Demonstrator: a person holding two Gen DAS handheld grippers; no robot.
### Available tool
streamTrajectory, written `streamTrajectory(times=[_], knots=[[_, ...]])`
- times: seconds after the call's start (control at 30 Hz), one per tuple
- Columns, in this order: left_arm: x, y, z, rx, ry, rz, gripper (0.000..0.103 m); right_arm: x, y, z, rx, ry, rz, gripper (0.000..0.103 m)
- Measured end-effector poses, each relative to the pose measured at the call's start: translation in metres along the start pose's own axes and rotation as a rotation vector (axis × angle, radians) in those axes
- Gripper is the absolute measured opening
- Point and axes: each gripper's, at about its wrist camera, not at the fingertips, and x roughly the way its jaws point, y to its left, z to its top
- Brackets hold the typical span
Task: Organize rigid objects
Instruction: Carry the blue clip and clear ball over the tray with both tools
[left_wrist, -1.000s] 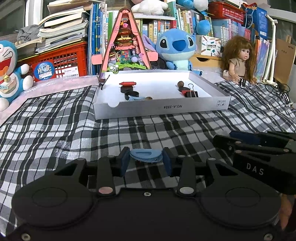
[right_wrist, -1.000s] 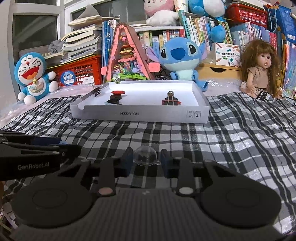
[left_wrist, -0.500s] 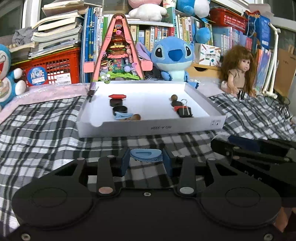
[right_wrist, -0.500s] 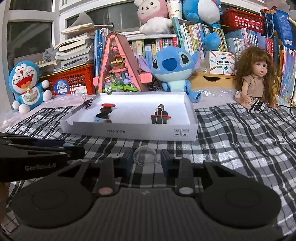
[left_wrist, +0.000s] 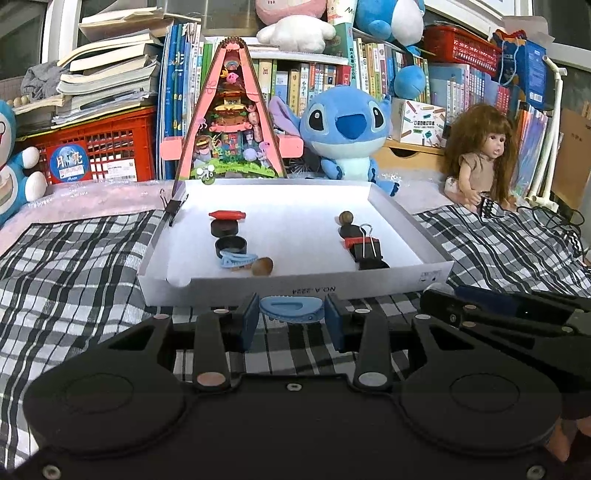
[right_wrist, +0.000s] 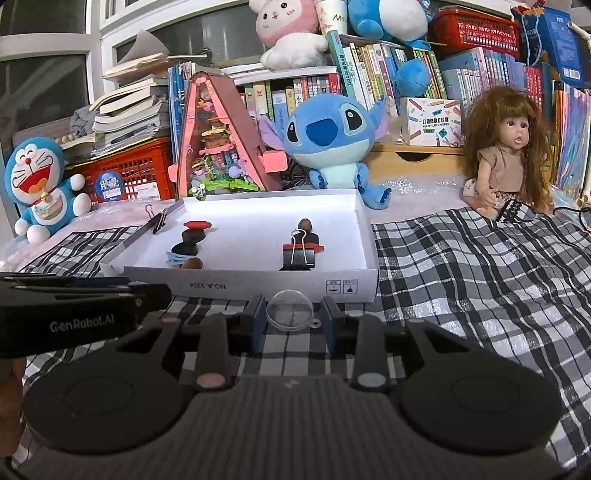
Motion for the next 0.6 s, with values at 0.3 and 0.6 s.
streamTrajectory(times=[0.3, 0.6], knots=[[0.006, 0.003, 0.006, 0.0, 0.0, 0.009, 0.036, 0.007, -0.004, 0.01, 0.005, 0.009, 0.0, 0.037], [0.007, 0.005, 0.007, -0.003, 0.0, 0.007, 0.036, 0.015, -0.004, 0.015, 0.013, 0.024, 0.005, 0.038]])
